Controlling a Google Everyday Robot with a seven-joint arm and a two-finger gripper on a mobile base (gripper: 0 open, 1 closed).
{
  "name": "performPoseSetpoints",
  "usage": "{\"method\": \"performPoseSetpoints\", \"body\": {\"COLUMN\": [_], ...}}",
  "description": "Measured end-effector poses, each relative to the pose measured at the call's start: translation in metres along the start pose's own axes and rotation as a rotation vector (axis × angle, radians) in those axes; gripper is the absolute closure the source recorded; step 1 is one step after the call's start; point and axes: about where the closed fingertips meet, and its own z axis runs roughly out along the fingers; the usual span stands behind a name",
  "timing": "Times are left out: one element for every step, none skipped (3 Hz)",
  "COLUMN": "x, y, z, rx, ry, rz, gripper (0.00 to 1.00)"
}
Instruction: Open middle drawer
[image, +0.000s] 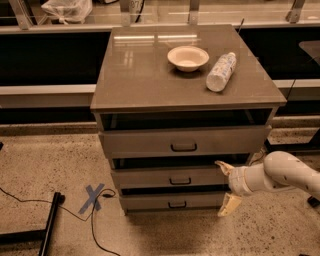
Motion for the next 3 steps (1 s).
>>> {"method": "performPoseSetpoints", "body": {"x": [0.007,0.023,0.033], "y": [-0.006,-0.016,-0.024], "z": [0.021,0.052,0.064], "rx": [-0.011,0.025,0.049], "ry": [0.003,0.033,0.042], "rz": [0.016,0.019,0.015], "gripper": [0.00,0.00,0.00]}}
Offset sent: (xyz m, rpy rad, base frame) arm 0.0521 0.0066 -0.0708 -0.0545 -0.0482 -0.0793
